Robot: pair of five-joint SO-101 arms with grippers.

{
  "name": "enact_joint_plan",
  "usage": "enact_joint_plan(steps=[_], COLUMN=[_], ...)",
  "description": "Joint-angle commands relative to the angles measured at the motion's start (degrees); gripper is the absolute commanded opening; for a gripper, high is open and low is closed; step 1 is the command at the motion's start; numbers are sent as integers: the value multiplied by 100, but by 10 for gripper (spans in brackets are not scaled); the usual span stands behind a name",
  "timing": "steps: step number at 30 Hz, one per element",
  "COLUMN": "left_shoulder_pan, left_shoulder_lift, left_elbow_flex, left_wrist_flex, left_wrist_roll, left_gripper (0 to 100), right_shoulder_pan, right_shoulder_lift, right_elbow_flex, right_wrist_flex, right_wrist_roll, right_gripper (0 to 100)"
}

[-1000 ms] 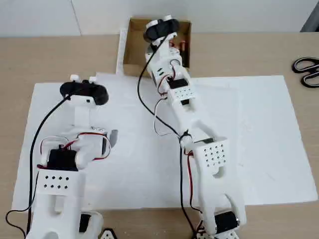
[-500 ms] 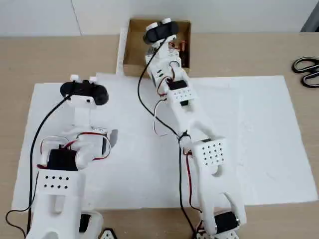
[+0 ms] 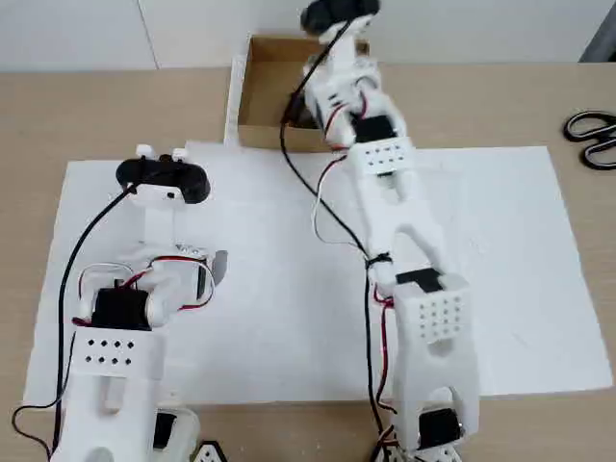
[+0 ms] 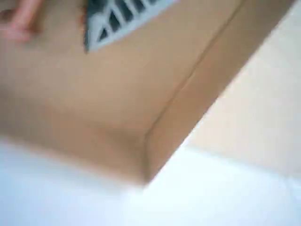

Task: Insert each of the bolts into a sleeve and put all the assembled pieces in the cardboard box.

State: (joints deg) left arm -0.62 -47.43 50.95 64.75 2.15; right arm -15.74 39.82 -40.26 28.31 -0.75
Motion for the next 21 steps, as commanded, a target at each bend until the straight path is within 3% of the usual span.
enact_joint_plan(steps=[1, 10, 15, 21], left_shoulder_pan=[-9, -9, 0, 0], left_shoulder_lift=[-97, -422, -1600, -3209], left_elbow_flex=[-66, -655, -673, -593], left_wrist_flex=[-123, -88, -35, 695], left_wrist_roll=[-26, -35, -26, 9], left_gripper=[209, 209, 211, 214], right_shoulder_pan=[136, 119, -145, -409], right_shoulder_lift=[-1095, -3090, -4242, -5692], right_elbow_flex=[-343, -343, -343, -325], right_wrist_flex=[470, 3037, 4637, 6396], right_wrist_roll=[44, 53, 70, 35], right_gripper=[162, 162, 162, 162])
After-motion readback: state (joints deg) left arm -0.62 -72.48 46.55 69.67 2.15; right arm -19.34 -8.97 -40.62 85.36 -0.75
